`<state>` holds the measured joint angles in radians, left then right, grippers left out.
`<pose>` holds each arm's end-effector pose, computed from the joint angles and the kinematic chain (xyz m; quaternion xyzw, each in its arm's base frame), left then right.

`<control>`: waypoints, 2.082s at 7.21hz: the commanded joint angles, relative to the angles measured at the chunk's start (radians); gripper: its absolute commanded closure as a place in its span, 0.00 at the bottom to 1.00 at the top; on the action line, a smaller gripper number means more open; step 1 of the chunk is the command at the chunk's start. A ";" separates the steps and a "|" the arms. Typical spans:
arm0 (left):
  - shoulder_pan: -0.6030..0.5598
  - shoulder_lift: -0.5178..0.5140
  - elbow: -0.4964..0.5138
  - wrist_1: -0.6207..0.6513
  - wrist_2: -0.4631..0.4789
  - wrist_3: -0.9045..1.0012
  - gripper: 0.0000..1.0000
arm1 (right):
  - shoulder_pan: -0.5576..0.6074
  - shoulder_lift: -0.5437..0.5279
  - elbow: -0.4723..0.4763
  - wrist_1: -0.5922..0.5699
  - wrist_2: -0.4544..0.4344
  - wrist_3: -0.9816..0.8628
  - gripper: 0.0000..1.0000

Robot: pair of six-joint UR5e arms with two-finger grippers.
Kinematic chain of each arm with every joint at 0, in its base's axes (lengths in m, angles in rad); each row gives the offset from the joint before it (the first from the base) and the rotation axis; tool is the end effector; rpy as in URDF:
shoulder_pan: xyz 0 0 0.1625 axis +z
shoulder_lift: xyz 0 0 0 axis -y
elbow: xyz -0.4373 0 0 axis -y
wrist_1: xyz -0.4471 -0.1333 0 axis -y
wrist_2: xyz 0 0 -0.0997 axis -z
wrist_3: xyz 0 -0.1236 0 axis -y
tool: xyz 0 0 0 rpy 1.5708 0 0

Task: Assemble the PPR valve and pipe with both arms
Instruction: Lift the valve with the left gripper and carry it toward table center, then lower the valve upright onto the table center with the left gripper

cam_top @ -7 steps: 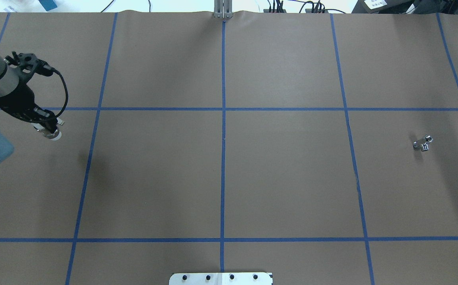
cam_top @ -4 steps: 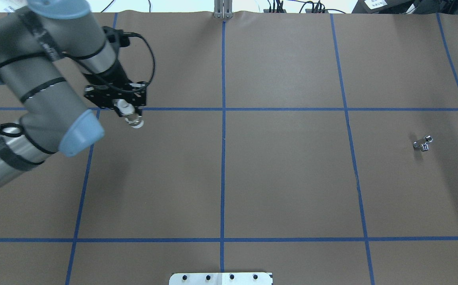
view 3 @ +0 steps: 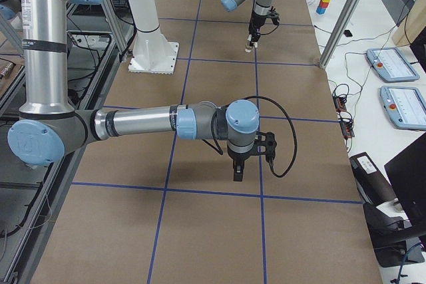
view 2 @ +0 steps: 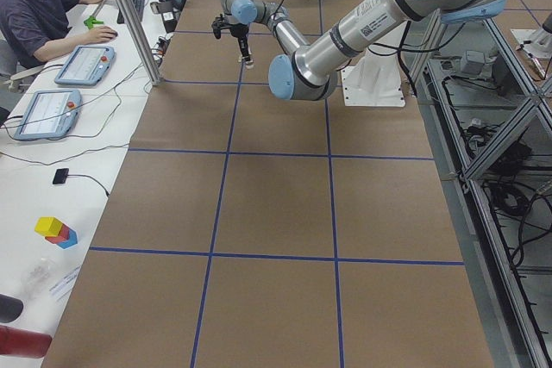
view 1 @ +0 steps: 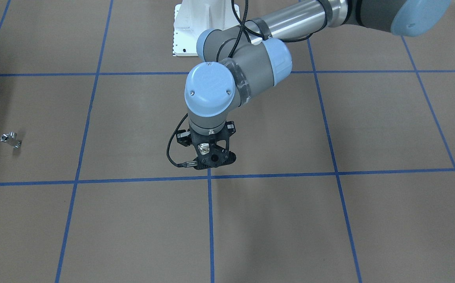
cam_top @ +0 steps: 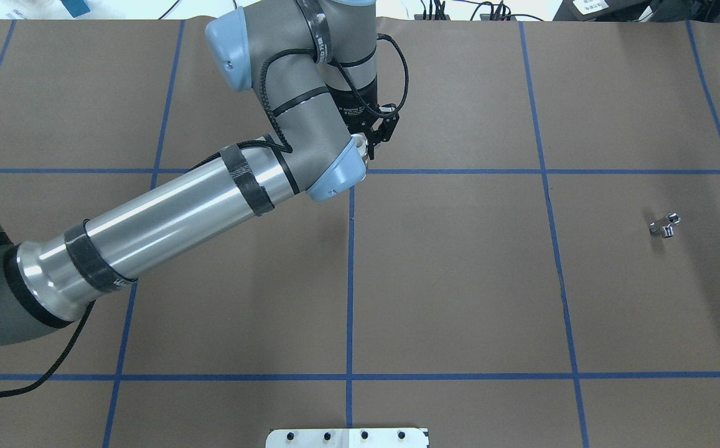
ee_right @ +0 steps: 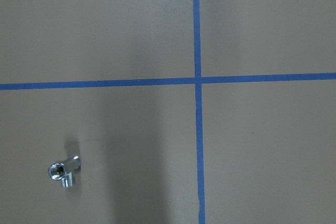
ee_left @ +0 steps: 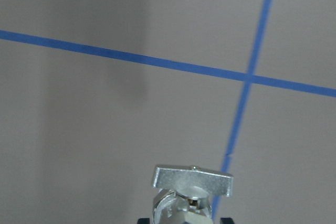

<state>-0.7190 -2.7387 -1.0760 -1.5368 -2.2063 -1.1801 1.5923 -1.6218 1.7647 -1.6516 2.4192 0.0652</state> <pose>0.6311 -0.6321 0.0756 -0.0949 0.4099 -0.0505 0.9058 0.0518 -0.5238 0.6109 0.0193 -0.4119 0.0267 0.9106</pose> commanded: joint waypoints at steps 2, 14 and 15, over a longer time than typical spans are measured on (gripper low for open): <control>0.029 -0.012 0.090 -0.080 0.020 -0.006 1.00 | 0.000 -0.006 -0.001 0.001 0.020 0.002 0.00; 0.061 0.037 0.082 -0.126 0.076 -0.003 1.00 | 0.000 -0.006 -0.007 0.001 0.018 0.001 0.00; 0.061 0.039 0.082 -0.126 0.074 -0.003 1.00 | 0.000 -0.004 -0.007 0.001 0.017 0.001 0.00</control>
<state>-0.6589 -2.7024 -0.9933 -1.6608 -2.1310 -1.1828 1.5923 -1.6266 1.7580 -1.6506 2.4372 0.0660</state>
